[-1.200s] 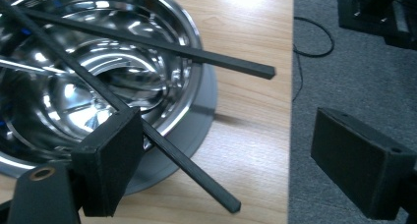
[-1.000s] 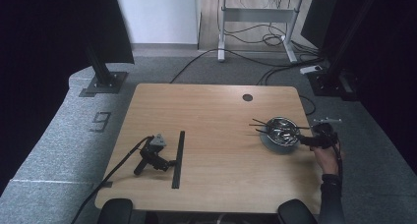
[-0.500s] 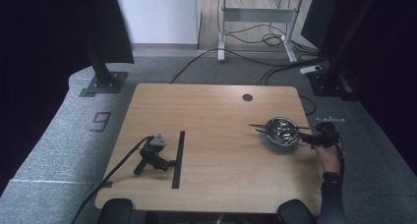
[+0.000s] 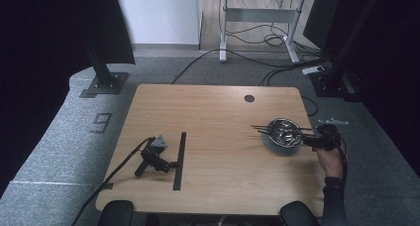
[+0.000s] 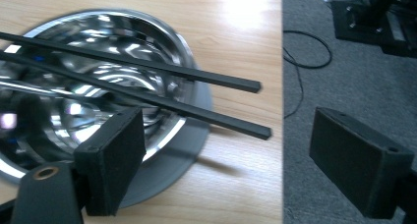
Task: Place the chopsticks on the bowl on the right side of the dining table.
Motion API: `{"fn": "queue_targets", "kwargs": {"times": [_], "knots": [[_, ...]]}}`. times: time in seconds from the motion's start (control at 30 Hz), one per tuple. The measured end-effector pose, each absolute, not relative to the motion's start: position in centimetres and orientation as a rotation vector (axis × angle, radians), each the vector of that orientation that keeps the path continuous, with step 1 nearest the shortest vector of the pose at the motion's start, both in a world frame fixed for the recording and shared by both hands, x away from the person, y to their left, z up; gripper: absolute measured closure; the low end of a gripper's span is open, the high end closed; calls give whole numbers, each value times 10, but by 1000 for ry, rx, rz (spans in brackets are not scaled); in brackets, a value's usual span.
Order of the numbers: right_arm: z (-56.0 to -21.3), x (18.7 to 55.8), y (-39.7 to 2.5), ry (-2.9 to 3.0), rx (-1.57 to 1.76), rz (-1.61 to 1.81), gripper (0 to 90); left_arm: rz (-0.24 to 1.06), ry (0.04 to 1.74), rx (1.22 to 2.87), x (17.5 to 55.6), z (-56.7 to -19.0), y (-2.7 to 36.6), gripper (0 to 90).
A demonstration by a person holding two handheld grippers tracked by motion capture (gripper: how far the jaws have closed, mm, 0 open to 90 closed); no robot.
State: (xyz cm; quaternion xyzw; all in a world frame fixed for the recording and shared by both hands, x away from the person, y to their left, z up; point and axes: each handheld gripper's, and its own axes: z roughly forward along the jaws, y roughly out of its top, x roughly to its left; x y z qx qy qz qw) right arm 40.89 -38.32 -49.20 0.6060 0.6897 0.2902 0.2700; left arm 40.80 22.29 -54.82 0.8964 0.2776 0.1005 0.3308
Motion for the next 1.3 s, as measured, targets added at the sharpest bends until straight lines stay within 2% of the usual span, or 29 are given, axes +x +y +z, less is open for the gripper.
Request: {"fn": "queue_targets", "kwargs": {"times": [0.1, 0.2, 0.33, 0.5, 0.67, 0.87, 1.3], "knots": [[-485, 405, -374, 1893, 1599, 804, 168, 263, 726, 2345, 408, -548, 223, 0], [-480, 404, -363, 1928, 1559, 819, 230, 264, 725, 2345, 408, -548, 223, 0], [-476, 403, -348, 1968, 1520, 852, 364, 263, 725, 2344, 408, -548, 223, 0], [-478, 405, -332, 2032, 1455, 923, 603, 264, 725, 2345, 408, -548, 223, 0], [-487, 410, -319, 2055, 1434, 944, 707, 263, 725, 2345, 408, -548, 223, 0], [-498, 418, -309, 2070, 1420, 909, 745, 263, 726, 2345, 408, -548, 223, 0], [-509, 428, -299, 2089, 1389, 902, 744, 263, 726, 2344, 408, -548, 223, 0]]}}
